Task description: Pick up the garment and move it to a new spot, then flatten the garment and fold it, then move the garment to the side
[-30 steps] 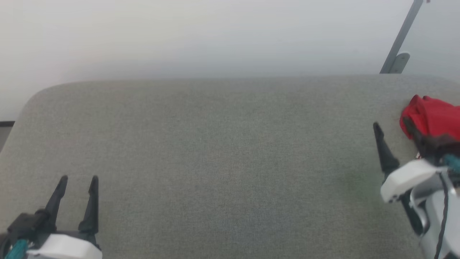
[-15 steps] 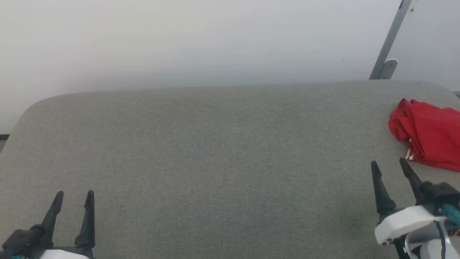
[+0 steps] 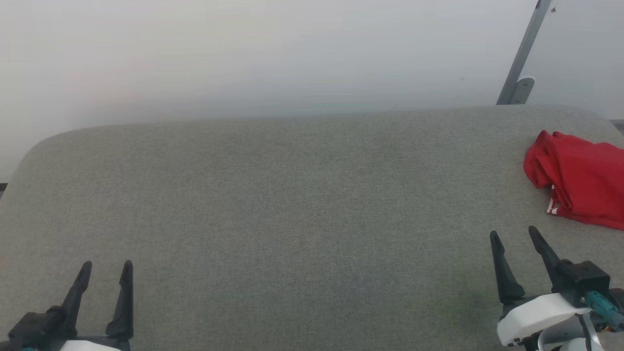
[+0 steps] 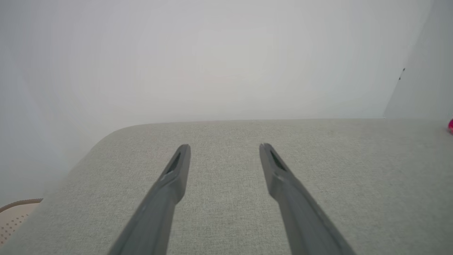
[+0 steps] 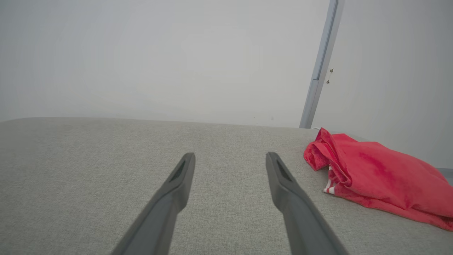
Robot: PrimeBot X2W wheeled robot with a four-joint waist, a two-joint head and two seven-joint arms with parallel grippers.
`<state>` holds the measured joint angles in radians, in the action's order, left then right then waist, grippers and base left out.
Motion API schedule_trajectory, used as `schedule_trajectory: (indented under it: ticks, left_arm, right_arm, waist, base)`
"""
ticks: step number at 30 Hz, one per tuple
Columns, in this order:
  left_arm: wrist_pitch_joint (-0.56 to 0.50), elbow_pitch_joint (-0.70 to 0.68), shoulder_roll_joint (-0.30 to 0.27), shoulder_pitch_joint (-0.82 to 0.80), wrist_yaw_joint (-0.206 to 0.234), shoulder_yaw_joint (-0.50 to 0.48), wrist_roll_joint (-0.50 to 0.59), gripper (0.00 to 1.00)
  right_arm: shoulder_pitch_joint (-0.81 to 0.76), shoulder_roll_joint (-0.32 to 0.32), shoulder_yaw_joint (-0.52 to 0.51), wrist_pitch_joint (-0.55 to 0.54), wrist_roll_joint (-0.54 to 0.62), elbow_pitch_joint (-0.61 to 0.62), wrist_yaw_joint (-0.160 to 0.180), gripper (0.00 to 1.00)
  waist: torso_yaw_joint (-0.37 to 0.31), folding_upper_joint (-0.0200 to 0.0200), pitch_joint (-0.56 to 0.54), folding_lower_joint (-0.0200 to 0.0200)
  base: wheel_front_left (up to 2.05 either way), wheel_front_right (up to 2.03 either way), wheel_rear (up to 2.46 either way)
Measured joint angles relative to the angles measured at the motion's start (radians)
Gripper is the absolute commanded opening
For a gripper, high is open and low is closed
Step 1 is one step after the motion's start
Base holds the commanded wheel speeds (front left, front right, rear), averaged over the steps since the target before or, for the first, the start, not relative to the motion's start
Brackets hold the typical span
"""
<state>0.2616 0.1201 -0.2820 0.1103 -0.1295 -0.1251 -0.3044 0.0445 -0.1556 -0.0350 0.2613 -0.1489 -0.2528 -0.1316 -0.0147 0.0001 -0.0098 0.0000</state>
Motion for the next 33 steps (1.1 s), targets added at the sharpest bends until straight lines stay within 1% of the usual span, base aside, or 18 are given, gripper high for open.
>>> schedule_trajectory:
  ticks: [11,12,18,33]
  left_arm:
    - [0.000,0.005,-0.004,0.000,0.000,0.007,-0.020,1.00]
    - [0.000,0.007,-0.002,0.000,0.000,0.007,-0.020,0.00]
    - [-0.009,0.058,0.046,0.016,0.000,0.023,-0.023,0.00]
    - [-0.082,0.073,0.080,-0.011,0.000,0.021,-0.271,0.00]
  right_arm:
    - [-0.001,0.001,0.001,0.000,0.013,0.003,0.000,1.00]
    - [-0.002,0.002,0.001,0.000,0.013,0.000,0.000,0.00]
    - [-0.040,0.018,0.002,-0.010,0.002,-0.052,0.000,0.00]
    - [-0.033,0.034,-0.012,-0.081,-0.279,-0.047,0.000,0.00]
  waist:
    - [0.009,0.0000,0.000,0.0000]
    - [0.010,0.0000,0.000,0.0000]
    - [0.010,0.0000,0.000,0.0000]
    - [0.011,0.0000,0.002,0.0000]
  base:
    - [0.00,0.00,0.00]
    - [0.00,0.00,0.00]
    - [0.00,0.00,0.00]
    - [0.00,0.00,0.00]
